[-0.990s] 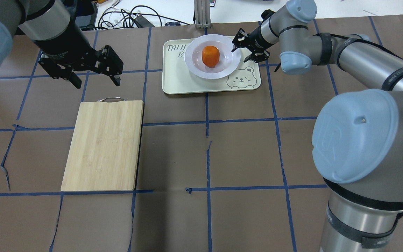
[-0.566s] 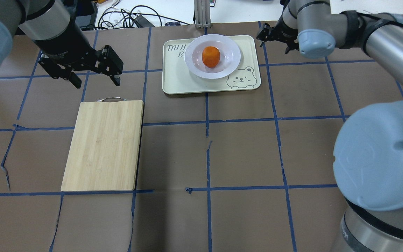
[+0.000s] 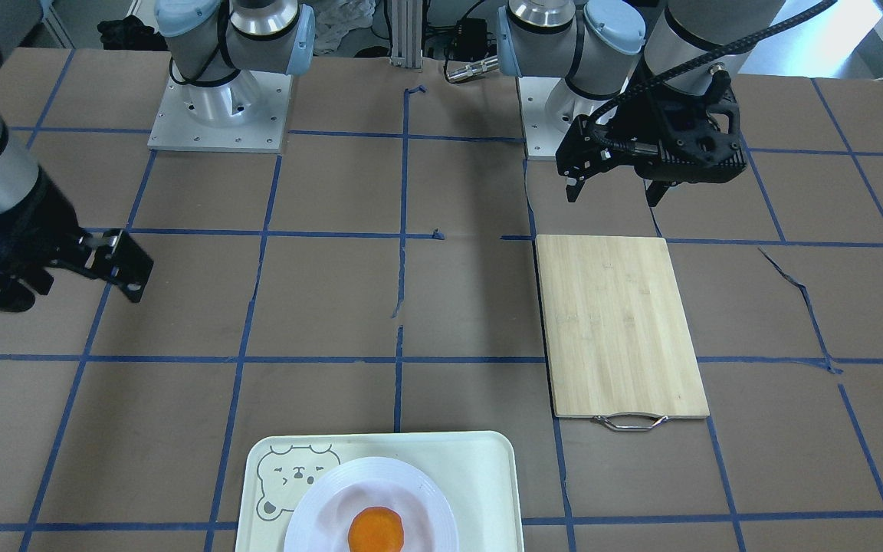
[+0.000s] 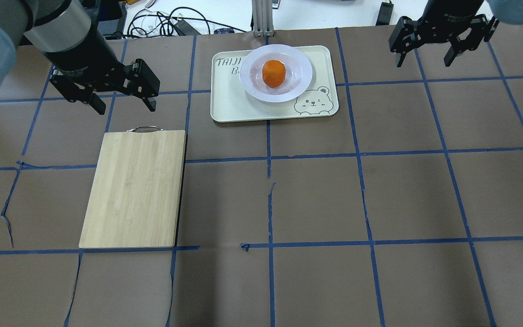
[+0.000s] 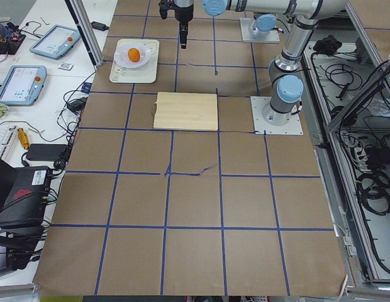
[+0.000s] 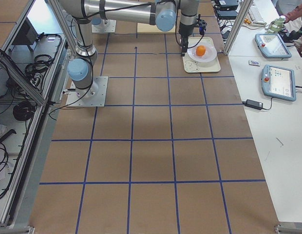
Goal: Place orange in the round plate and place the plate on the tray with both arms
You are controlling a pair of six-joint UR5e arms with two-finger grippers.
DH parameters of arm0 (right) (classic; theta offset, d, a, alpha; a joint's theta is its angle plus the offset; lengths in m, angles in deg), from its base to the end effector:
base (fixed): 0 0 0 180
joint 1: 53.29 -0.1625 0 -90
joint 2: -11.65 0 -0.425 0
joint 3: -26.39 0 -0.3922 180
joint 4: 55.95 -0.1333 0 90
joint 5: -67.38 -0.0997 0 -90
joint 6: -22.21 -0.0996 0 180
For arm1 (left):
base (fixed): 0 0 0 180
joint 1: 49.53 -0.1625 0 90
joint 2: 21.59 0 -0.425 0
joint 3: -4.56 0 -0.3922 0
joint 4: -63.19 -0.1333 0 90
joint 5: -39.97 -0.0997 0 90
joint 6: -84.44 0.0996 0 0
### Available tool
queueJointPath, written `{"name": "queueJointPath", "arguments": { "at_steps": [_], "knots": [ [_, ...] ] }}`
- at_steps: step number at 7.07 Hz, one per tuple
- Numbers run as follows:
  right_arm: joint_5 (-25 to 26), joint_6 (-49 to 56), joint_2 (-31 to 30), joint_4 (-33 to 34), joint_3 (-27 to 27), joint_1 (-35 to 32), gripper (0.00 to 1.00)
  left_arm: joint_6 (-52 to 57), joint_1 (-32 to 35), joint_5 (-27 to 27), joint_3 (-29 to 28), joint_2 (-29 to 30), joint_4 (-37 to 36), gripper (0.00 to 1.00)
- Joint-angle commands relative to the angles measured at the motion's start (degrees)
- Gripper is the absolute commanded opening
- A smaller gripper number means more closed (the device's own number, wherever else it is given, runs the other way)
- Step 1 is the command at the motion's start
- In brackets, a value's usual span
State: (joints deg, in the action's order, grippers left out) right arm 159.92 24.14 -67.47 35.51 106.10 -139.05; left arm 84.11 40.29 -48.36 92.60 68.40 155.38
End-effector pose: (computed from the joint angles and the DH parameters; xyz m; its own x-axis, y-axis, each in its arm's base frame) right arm 0.0861 -0.5816 0.4778 -0.9982 0.0409 0.0448 0.0403 0.9991 -0.0137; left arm -0.1347 -0.4916 0.5010 -0.9995 -0.0090 0.0291 -0.0089 1.0000 0.0040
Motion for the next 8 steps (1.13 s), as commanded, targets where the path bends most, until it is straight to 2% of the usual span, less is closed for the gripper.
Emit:
{"name": "queueJointPath", "arguments": {
  "at_steps": [1, 4, 5, 6, 8],
  "knots": [
    [0.88, 0.7, -3.93, -2.78, 0.8, -8.24, 1.0, -0.03, 0.0, 0.0, 0.02, 0.01, 0.0, 1.0],
    [0.36, 0.36, -7.01, -3.13, 4.05, -7.93, 1.0, 0.06, -0.09, 0.0, -0.06, 0.01, -0.09, 1.0],
    [-0.6, 0.62, -7.1, -3.48, 4.31, -7.84, 1.0, 0.06, -0.09, 0.0, -0.06, -0.07, -0.09, 1.0],
    [-3.74, 0.53, -7.36, -2.53, 4.14, -7.84, 1.0, 0.06, -0.09, 0.0, -0.06, 0.01, -0.09, 1.0],
    [-2.98, -0.6, -8.94, -2.34, 4.31, -7.75, 1.0, 0.06, -0.09, 0.0, -0.06, 0.01, -0.18, 1.0]
  ]
}}
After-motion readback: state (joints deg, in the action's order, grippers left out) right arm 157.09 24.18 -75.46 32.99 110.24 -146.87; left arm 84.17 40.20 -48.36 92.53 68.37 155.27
